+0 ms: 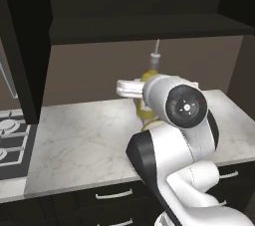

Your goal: Retrieve the bottle and the shaker from the cabinet and place them next to the mixing bowl on the counter. Then add garlic from the fridge to the mixing bowl.

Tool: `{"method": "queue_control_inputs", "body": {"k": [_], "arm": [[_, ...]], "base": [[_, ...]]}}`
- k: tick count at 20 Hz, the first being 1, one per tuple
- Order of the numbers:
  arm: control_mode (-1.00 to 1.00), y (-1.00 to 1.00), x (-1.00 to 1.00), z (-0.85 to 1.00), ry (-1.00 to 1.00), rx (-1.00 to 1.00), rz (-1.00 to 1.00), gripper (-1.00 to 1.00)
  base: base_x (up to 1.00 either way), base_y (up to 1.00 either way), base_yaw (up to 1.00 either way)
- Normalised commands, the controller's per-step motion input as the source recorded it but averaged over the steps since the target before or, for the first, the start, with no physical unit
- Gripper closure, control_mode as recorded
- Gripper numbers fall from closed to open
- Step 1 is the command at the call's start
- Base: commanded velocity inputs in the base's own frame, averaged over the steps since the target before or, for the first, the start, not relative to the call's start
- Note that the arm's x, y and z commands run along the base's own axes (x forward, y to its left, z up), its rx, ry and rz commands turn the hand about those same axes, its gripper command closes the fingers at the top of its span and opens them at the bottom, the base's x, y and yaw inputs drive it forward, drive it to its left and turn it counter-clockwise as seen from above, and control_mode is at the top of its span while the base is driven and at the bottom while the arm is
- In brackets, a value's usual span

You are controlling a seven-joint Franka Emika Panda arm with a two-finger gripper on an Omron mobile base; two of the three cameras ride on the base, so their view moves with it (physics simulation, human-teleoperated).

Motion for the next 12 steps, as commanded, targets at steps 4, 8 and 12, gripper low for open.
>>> {"method": "queue_control_inputs", "body": {"k": [4, 8, 12], "arm": [[-1.00, 0.00, 0.32, -0.38, 0.06, 0.01, -0.04, 1.00], [-1.00, 0.00, 0.28, -0.46, 0.04, 0.01, -0.04, 1.00], [-1.00, 0.01, 0.24, -0.48, 0.01, 0.00, -0.05, 1.00]], "base": [[0.00, 0.00, 0.00], [0.00, 0.00, 0.00], [0.00, 0.00, 0.00]]}}
